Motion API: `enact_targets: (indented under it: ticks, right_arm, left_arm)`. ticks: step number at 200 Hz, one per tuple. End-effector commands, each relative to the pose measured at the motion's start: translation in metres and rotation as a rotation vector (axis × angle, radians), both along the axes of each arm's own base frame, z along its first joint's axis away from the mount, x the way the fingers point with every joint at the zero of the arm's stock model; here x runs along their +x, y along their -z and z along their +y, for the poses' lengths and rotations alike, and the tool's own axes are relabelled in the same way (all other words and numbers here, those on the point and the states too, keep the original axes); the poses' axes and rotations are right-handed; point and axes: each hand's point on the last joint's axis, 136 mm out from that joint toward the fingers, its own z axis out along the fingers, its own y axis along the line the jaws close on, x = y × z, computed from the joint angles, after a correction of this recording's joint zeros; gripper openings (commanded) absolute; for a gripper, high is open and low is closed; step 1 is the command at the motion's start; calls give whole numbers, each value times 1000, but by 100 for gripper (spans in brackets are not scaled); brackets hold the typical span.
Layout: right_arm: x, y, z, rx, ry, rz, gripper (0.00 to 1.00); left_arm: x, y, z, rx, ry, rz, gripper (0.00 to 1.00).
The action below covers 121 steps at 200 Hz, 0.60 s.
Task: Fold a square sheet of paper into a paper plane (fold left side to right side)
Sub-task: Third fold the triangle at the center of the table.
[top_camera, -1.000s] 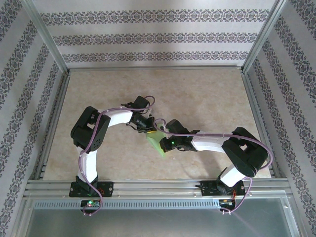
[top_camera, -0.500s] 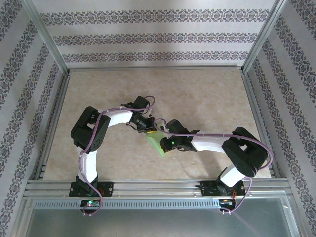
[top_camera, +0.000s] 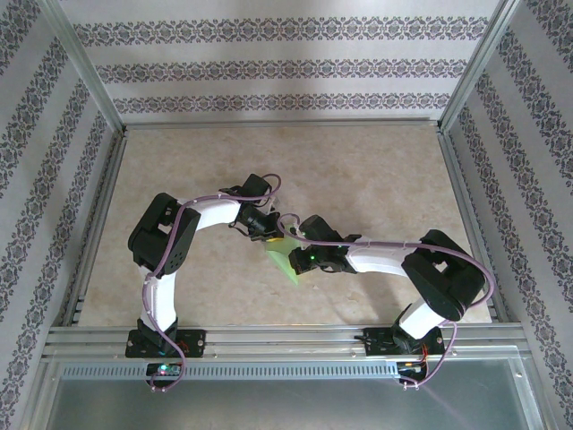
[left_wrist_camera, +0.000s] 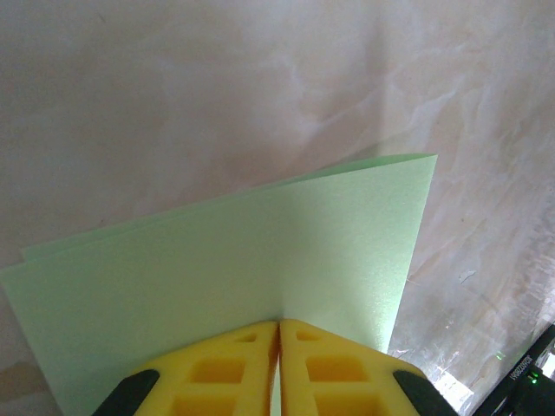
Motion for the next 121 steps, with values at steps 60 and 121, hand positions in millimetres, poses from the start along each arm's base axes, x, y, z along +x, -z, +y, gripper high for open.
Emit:
enact_targets:
  ticks: [60, 121]
  right_arm:
    - [-1, 10, 2, -30, -12, 20, 0]
    - [-8, 22, -2, -53, -14, 53, 0]
  left_arm:
    - [-19, 27, 20, 140, 8, 64, 12]
    - [-12, 11, 12, 97, 15, 30, 17]
